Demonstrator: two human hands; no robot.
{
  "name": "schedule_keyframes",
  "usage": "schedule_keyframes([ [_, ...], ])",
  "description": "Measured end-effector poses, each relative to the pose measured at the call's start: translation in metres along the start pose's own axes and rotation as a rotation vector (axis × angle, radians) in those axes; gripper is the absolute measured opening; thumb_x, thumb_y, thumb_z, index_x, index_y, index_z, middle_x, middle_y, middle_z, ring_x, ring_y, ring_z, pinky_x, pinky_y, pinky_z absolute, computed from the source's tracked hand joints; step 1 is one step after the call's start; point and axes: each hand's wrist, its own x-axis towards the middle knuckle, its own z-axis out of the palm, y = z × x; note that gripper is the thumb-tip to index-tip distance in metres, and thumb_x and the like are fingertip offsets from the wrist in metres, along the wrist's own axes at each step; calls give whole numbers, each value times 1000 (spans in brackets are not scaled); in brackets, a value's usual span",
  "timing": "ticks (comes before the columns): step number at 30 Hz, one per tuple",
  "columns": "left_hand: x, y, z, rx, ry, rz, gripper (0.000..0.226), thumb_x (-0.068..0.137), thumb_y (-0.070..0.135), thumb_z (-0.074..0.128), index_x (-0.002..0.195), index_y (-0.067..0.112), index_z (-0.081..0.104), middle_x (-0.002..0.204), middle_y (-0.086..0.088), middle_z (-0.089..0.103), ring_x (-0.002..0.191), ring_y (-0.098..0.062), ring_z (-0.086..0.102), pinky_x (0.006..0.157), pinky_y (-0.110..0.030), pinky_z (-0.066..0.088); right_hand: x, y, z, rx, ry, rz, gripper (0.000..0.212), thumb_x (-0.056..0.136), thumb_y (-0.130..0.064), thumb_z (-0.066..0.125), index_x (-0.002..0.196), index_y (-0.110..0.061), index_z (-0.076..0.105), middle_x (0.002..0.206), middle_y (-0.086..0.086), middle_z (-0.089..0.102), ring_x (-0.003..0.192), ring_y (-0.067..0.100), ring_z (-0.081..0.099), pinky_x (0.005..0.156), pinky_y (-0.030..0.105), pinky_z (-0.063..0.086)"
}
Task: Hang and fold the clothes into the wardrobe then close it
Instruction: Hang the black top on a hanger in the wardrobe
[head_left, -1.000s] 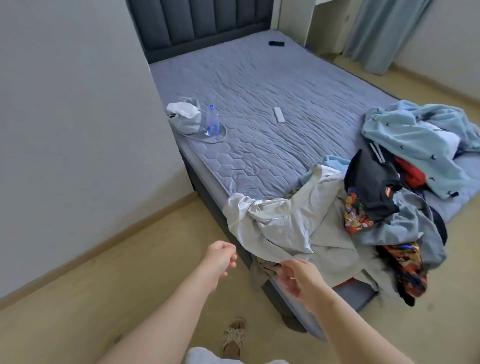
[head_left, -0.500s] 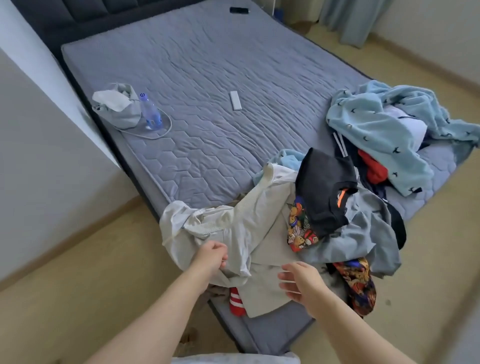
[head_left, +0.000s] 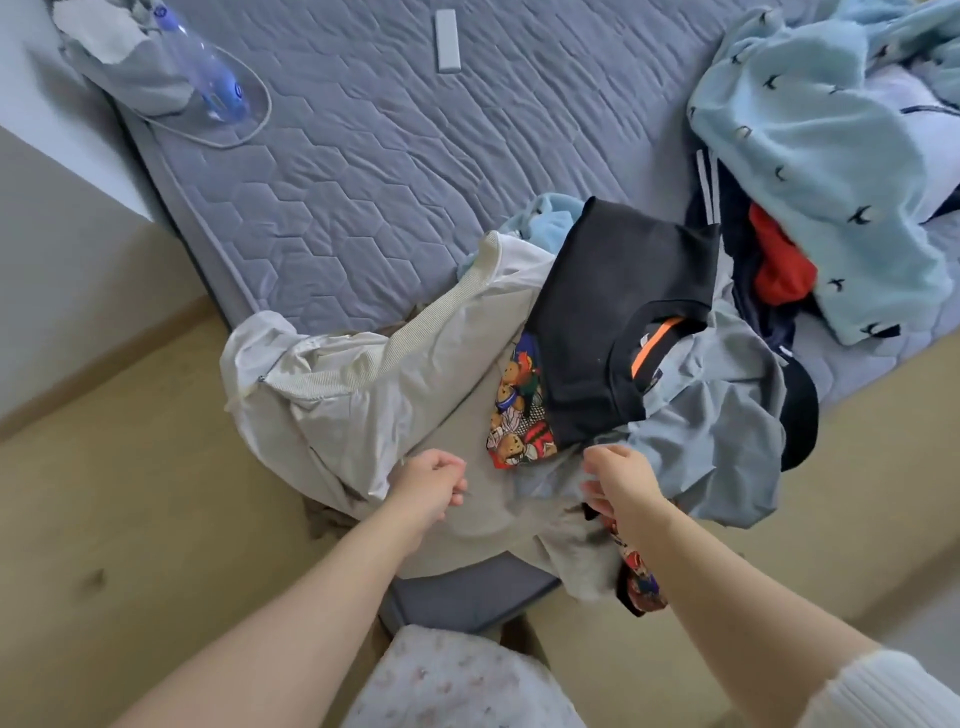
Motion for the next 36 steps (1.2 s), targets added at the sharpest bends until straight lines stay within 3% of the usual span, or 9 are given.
schedule_keyframes([
  [5, 2, 7, 27, 95, -53, 9, 13, 95, 24, 45, 85, 22, 54, 74, 5, 57, 60, -7, 52, 50, -18, 36, 15, -14, -21, 275, 23, 134, 10, 91, -15, 51, 87, -11, 43, 74, 5, 40, 58, 18, 42, 52, 26, 34],
  [8, -2, 9, 33, 105, -55, 17, 17, 95, 24, 45, 80, 25, 54, 75, 6, 59, 63, -7, 54, 53, -18, 37, 22, -22, -28, 520, -9, 246, 28, 92, -23, 54, 118, -15, 48, 114, 5, 52, 99, 23, 56, 79, 30, 44],
  [11, -6, 10, 35, 95, -46, -13, 16, 95, 22, 45, 82, 24, 54, 76, 5, 58, 63, -7, 53, 54, -18, 37, 24, -34, -27, 610, -7, 274, 37, 92, -25, 56, 126, -18, 46, 128, 3, 50, 101, 21, 56, 77, 27, 45],
  [15, -12, 13, 33, 60, -47, -25, 11, 95, 21, 45, 90, 19, 54, 77, 4, 57, 63, -7, 53, 55, -19, 36, 28, -43, -24, 561, 0, 322, 16, 91, -26, 58, 104, -19, 51, 83, -3, 52, 55, 8, 45, 35, 16, 35],
  [17, -14, 12, 29, 48, -39, -7, 11, 95, 21, 45, 91, 19, 55, 77, 4, 57, 64, -7, 54, 56, -19, 36, 33, -46, -23, 478, -13, 312, 14, 91, -26, 57, 98, -18, 47, 68, -4, 40, 46, 8, 29, 33, 13, 28],
  [23, -19, 8, 13, 9, -1, -7, 11, 95, 21, 45, 91, 19, 55, 78, 4, 58, 65, -7, 54, 56, -19, 38, 25, -51, -14, 222, 23, 87, 7, 91, -18, 53, 89, -16, 47, 70, 1, 43, 56, 10, 37, 50, 21, 35],
  [28, -30, 10, -5, -12, 4, 61, 12, 91, 15, 50, 83, 24, 54, 82, 3, 59, 67, -7, 58, 57, -20, 39, -10, -69, 4, 69, -55, -229, 35, 82, -19, 61, 68, -17, 28, 66, 0, 29, 58, 15, 27, 57, 29, 26],
  [32, -50, 22, -26, -51, 0, 198, 27, 87, 16, 62, 111, 19, 50, 94, 2, 60, 79, -14, 59, 62, -21, 43, -57, -104, 18, 190, -183, -388, 23, 84, -10, 60, 68, -20, 46, 69, -7, 55, 60, 4, 51, 54, 18, 42],
  [36, -75, 41, -52, -111, 6, 357, 53, 81, 11, 69, 128, 18, 43, 112, 0, 52, 96, -15, 53, 81, -28, 45, -102, -139, 25, 220, -248, -447, 17, 83, -12, 59, 74, -19, 47, 86, 4, 54, 80, 18, 53, 70, 29, 45],
])
